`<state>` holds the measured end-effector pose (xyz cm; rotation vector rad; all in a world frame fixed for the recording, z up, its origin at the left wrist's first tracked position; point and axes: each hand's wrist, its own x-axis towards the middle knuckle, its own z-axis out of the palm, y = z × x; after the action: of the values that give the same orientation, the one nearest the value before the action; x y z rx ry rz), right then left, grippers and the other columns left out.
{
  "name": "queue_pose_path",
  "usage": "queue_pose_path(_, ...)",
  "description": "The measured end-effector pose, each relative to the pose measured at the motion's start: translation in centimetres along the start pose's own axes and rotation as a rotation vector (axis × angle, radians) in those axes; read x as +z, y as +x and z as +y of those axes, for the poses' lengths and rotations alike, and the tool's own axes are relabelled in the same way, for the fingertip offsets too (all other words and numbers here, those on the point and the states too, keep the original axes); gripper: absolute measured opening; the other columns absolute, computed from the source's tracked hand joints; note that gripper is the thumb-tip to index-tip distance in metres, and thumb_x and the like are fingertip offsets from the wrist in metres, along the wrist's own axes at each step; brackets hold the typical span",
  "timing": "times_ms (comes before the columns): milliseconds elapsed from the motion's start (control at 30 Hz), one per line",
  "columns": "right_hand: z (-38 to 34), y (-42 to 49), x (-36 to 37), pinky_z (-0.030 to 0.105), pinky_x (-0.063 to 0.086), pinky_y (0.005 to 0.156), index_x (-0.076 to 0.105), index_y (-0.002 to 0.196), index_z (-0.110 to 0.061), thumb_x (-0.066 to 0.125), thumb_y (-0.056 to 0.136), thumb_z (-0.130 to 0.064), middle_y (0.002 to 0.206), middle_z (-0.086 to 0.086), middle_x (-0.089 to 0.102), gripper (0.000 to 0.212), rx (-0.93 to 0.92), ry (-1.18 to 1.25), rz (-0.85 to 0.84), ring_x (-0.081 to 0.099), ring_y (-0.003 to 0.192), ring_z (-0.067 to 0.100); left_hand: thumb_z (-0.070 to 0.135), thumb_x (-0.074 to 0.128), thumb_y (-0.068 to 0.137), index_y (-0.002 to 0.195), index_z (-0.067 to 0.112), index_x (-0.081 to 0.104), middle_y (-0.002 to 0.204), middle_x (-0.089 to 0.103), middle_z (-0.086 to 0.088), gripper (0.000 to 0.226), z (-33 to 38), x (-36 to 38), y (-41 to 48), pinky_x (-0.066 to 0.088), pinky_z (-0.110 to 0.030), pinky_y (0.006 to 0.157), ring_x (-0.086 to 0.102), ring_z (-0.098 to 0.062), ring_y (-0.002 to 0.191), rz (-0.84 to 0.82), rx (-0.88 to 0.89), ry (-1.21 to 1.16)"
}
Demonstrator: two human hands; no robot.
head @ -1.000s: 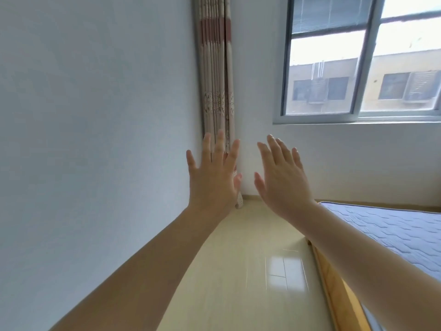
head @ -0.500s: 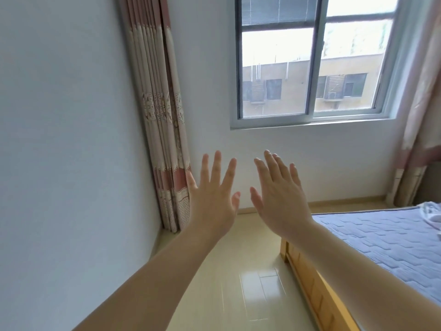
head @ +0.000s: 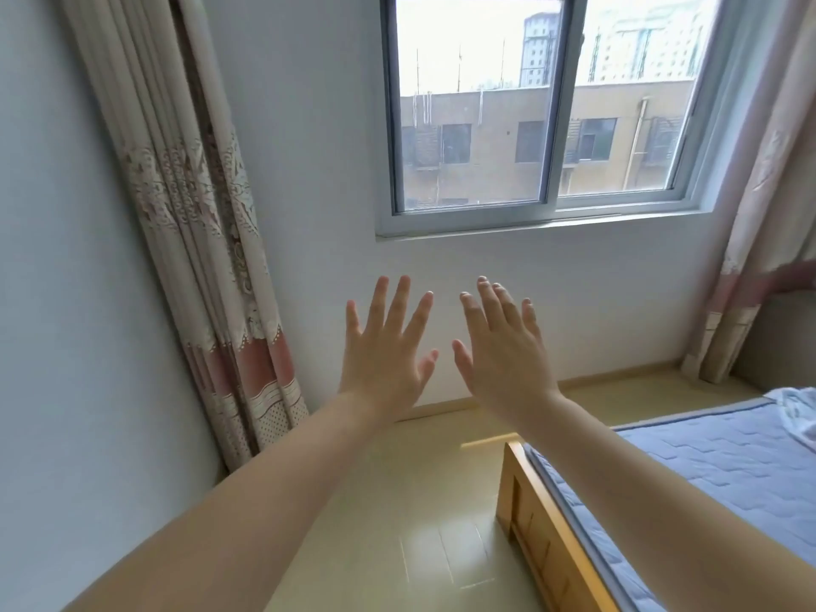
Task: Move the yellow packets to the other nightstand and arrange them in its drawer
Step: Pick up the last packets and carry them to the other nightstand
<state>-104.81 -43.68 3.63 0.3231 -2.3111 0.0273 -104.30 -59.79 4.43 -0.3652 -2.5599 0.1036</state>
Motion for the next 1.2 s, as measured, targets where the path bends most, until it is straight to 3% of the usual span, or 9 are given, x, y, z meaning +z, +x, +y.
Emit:
queue_pose_path(300, 7.1, 16.3, 18.8, 0.055, 0.037, 0.102, 0.051, 0.132, -0.007, 0.060, 0.086, -0.040, 0.139, 0.018, 0.049, 0.057, 0.127, -0.167, -0.089, 0.048, 0.128, 0.035, 0.053, 0.032, 0.097, 0.153, 0.026, -0.003, 0.161, -0.012, -0.007, 0.071, -7.5, 15.7, 21.8, -0.006, -0.055, 0.115, -0.016, -0.029, 0.146, -0.041, 0.177, -0.021)
queue_pose_path(533, 14.0, 26.4, 30.8, 0.057, 0.034, 0.103, 0.049, 0.133, -0.005, 0.058, 0.087, -0.037, 0.140, 0.019, 0.046, 0.057, 0.265, -0.205, -0.166, 0.046, 0.129, 0.036, 0.051, 0.031, 0.099, 0.153, 0.026, -0.004, 0.161, -0.010, -0.003, 0.069, -8.7, 25.1, 39.5, -0.003, -0.053, 0.116, -0.013, -0.026, 0.147, -0.112, 0.314, -0.106)
queue_pose_path(667, 18.9, 29.7, 37.0, 0.056, 0.026, 0.109, 0.043, 0.138, -0.007, 0.045, 0.093, -0.039, 0.146, 0.018, 0.039, 0.056, 0.329, -0.212, -0.192, 0.037, 0.135, 0.035, 0.049, 0.031, 0.099, 0.153, 0.024, 0.000, 0.161, -0.006, -0.004, 0.068, -7.0, 31.3, 48.0, 0.000, -0.052, 0.116, -0.010, -0.025, 0.148, -0.115, 0.385, -0.150)
queue_pose_path(800, 25.4, 33.1, 43.6, 0.058, 0.036, 0.101, 0.049, 0.132, -0.006, 0.034, 0.088, -0.042, 0.139, 0.019, 0.048, 0.059, 0.385, -0.257, -0.175, 0.047, 0.127, 0.036, 0.048, 0.032, 0.099, 0.153, 0.024, 0.002, 0.161, -0.004, -0.005, 0.067, -3.7, 38.0, 56.8, 0.001, -0.052, 0.117, -0.009, -0.025, 0.148, -0.124, 0.460, -0.187)
queue_pose_path(867, 29.4, 35.2, 46.9, 0.058, 0.033, 0.104, 0.047, 0.135, -0.006, 0.032, 0.090, -0.042, 0.141, 0.019, 0.045, 0.060, 0.424, -0.271, -0.184, 0.044, 0.130, 0.036, 0.048, 0.032, 0.099, 0.154, 0.023, 0.003, 0.162, -0.003, -0.005, 0.067, -1.9, 41.0, 61.6, 0.001, -0.051, 0.117, -0.008, -0.025, 0.148, -0.115, 0.511, -0.186)
queue_pose_path(933, 33.6, 37.6, 50.1, 0.058, 0.027, 0.107, 0.043, 0.138, -0.006, 0.036, 0.093, -0.041, 0.146, 0.019, 0.039, 0.058, 0.484, -0.271, -0.197, 0.038, 0.135, 0.035, 0.048, 0.032, 0.099, 0.154, 0.022, 0.004, 0.162, -0.003, -0.005, 0.067, -0.1, 43.8, 66.4, 0.001, -0.051, 0.117, -0.007, -0.025, 0.148, -0.111, 0.556, -0.184)
queue_pose_path(1100, 42.4, 42.7, 56.3, 0.060, 0.030, 0.105, 0.047, 0.136, -0.003, 0.053, 0.092, -0.034, 0.144, 0.021, 0.041, 0.054, 0.563, -0.341, -0.243, 0.041, 0.132, 0.037, 0.048, 0.033, 0.099, 0.153, 0.023, 0.008, 0.162, 0.001, -0.004, 0.064, 4.8, 49.4, 78.0, 0.007, -0.050, 0.118, -0.003, -0.023, 0.148, -0.127, 0.642, -0.251)
queue_pose_path(1200, 47.3, 44.8, 58.9, 0.058, 0.027, 0.108, 0.043, 0.139, -0.004, 0.053, 0.092, -0.035, 0.147, 0.021, 0.037, 0.057, 0.599, -0.397, -0.279, 0.037, 0.135, 0.036, 0.047, 0.034, 0.099, 0.153, 0.023, 0.010, 0.161, 0.004, -0.004, 0.064, 8.3, 52.5, 83.5, 0.012, -0.051, 0.117, 0.002, -0.022, 0.148, -0.137, 0.684, -0.309)
